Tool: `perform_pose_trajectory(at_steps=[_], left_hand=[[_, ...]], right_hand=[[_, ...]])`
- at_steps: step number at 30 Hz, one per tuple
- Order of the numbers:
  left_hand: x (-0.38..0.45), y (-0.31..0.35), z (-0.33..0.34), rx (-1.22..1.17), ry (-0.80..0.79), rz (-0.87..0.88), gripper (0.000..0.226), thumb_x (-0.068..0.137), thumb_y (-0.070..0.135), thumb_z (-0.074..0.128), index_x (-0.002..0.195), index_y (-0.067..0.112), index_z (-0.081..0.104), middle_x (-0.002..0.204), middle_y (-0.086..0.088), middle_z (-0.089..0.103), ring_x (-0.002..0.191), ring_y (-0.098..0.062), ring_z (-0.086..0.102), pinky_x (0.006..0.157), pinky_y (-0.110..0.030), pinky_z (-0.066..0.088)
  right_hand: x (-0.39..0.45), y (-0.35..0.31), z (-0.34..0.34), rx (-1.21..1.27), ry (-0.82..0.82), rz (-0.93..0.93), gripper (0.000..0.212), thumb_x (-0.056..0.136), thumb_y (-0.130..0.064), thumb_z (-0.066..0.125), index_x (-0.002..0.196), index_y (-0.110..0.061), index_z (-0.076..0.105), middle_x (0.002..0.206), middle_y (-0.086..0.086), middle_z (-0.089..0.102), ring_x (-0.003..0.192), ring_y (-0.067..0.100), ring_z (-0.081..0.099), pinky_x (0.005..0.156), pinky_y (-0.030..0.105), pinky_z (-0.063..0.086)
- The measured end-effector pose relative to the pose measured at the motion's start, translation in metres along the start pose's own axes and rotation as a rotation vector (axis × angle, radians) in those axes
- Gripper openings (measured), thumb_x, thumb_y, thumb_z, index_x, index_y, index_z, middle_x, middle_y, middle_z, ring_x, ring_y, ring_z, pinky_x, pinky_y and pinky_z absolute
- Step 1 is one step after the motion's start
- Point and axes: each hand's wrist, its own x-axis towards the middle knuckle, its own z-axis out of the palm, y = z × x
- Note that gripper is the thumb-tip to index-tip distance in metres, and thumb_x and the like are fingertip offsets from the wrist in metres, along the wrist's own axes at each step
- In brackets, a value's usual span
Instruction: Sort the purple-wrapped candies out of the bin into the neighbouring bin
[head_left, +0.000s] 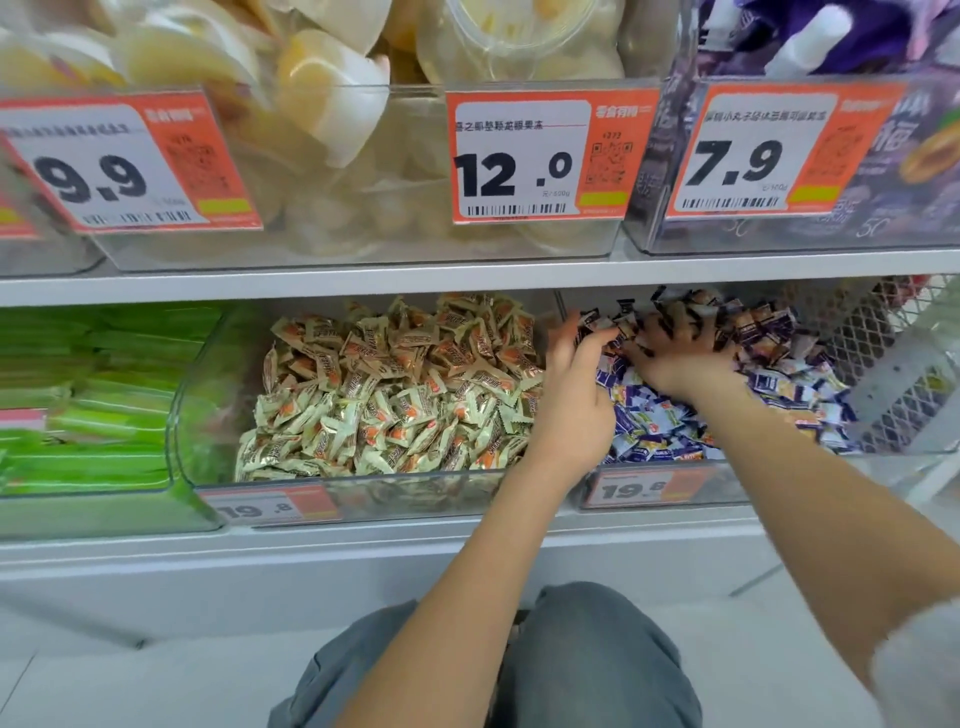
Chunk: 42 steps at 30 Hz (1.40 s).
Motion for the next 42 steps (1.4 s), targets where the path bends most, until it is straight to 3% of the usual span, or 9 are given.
perform_pose_trajectory(at_steps=[2, 6, 8, 10, 12, 16, 29, 36, 42], left_hand=[[0.0, -0.001, 0.001, -0.003, 0.0, -0.003, 0.067, 0.082, -0.016, 0.033, 0.137, 0.021, 0.042, 0.155, 0.004, 0.011, 0.145, -0.014, 0.009, 0.118, -0.032, 0.015], [0.002, -0.004, 0.002, -0.017, 0.0, -0.001, 0.068, 0.081, -0.016, 0.033, 0.137, 0.022, 0.042, 0.155, 0.005, 0.01, 0.145, -0.015, 0.007, 0.117, -0.041, 0.02], [0.003, -0.005, 0.003, -0.026, 0.004, -0.005, 0.068, 0.081, -0.016, 0.032, 0.136, 0.022, 0.042, 0.155, 0.005, 0.01, 0.145, -0.017, 0.006, 0.117, -0.043, 0.02], [0.003, -0.005, 0.003, -0.03, 0.004, -0.002, 0.067, 0.081, -0.016, 0.032, 0.136, 0.021, 0.042, 0.156, 0.003, 0.01, 0.146, -0.019, 0.004, 0.118, -0.043, 0.016], [0.003, -0.007, 0.003, -0.035, 0.001, 0.001, 0.067, 0.081, -0.015, 0.032, 0.137, 0.021, 0.041, 0.156, 0.004, 0.009, 0.146, -0.02, 0.002, 0.118, -0.044, 0.015], [0.003, -0.006, 0.004, -0.075, 0.011, -0.008, 0.066, 0.081, -0.015, 0.032, 0.136, 0.02, 0.042, 0.156, 0.005, 0.01, 0.145, -0.017, 0.004, 0.118, -0.042, 0.017], [0.001, -0.005, 0.003, 0.002, 0.025, 0.023, 0.065, 0.084, -0.013, 0.036, 0.137, 0.025, 0.041, 0.154, 0.009, 0.013, 0.145, -0.015, 0.007, 0.116, -0.032, 0.017], [-0.001, 0.011, -0.006, 0.232, -0.022, -0.044, 0.065, 0.089, -0.004, 0.041, 0.147, 0.016, 0.018, 0.158, -0.001, 0.003, 0.144, -0.022, 0.013, 0.111, -0.045, 0.031], [-0.032, 0.013, -0.007, 0.398, -0.133, -0.145, 0.077, 0.099, 0.014, 0.037, 0.147, 0.02, -0.022, 0.159, -0.01, -0.006, 0.145, -0.027, 0.012, 0.106, -0.045, 0.037]], right_hand=[[0.008, -0.01, 0.017, 0.034, -0.103, 0.014, 0.063, 0.092, -0.066, 0.015, 0.15, -0.042, 0.004, 0.16, -0.002, -0.011, 0.144, 0.039, -0.012, 0.114, 0.059, -0.001], [0.025, -0.007, 0.013, 0.043, -0.213, -0.051, 0.064, 0.089, -0.072, 0.011, 0.147, -0.048, 0.0, 0.157, -0.009, -0.019, 0.143, 0.032, -0.02, 0.114, 0.059, -0.005], [0.019, -0.007, 0.005, 0.085, -0.186, -0.054, 0.062, 0.09, -0.069, 0.013, 0.147, -0.046, 0.013, 0.16, -0.007, -0.004, 0.146, 0.031, -0.004, 0.112, 0.059, -0.001], [0.009, -0.017, -0.006, 0.184, 0.03, -0.066, 0.06, 0.091, -0.062, 0.013, 0.132, -0.036, 0.048, 0.147, 0.005, 0.042, 0.129, 0.03, 0.042, 0.113, 0.058, 0.011], [-0.002, -0.032, -0.013, 0.182, 0.182, -0.122, 0.054, 0.09, -0.054, 0.019, 0.125, -0.029, 0.052, 0.133, 0.009, 0.056, 0.118, 0.03, 0.051, 0.11, 0.055, 0.02], [-0.017, -0.059, 0.0, -0.046, -0.208, -0.218, 0.063, 0.098, -0.047, 0.031, 0.152, -0.03, 0.003, 0.16, -0.003, -0.004, 0.146, 0.034, -0.003, 0.112, 0.061, -0.001], [-0.06, -0.002, 0.01, -0.058, -0.355, -0.057, 0.071, 0.078, -0.083, 0.007, 0.138, -0.058, -0.02, 0.152, -0.023, -0.025, 0.143, 0.026, -0.022, 0.102, 0.073, -0.007], [-0.076, -0.022, -0.004, 0.093, -0.155, -0.091, 0.053, 0.098, -0.058, 0.016, 0.148, -0.046, 0.004, 0.159, -0.014, -0.005, 0.146, 0.032, -0.005, 0.107, 0.068, -0.006], [-0.094, -0.045, -0.007, 0.08, -0.48, -0.306, 0.057, 0.104, -0.032, 0.024, 0.15, -0.031, -0.01, 0.157, -0.006, -0.017, 0.144, 0.028, -0.02, 0.113, 0.06, -0.007]])
